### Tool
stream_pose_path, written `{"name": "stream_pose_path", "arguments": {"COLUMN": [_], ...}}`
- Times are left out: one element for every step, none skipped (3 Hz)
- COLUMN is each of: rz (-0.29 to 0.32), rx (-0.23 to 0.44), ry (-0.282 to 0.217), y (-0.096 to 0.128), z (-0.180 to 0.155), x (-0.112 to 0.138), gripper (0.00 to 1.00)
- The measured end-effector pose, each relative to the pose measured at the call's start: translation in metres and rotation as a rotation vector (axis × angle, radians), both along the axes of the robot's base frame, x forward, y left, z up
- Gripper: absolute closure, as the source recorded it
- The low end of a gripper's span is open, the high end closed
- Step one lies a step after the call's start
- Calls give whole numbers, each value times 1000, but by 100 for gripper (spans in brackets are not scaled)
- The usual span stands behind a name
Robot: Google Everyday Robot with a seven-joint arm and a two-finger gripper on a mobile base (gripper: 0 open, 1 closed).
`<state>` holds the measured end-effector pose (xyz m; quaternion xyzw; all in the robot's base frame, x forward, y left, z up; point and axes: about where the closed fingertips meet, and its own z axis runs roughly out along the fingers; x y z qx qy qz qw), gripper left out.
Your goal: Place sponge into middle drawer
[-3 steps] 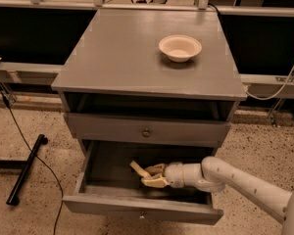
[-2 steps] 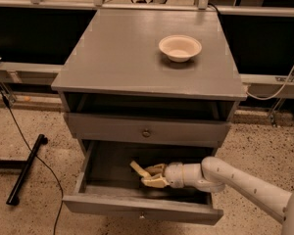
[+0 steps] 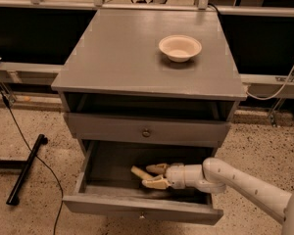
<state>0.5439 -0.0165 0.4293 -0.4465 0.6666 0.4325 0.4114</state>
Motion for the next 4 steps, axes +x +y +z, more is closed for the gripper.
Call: {"name": "stream_pose_path", "arguments": {"rz": [-2, -7, -25, -68], "rx": [1, 7, 26, 47], "ry": [2, 1, -11, -38], "y": [-1, -4, -13, -34], "z": [0, 1, 8, 20], "x": [0, 1, 2, 0], "gripper": [42, 52, 59, 59]}}
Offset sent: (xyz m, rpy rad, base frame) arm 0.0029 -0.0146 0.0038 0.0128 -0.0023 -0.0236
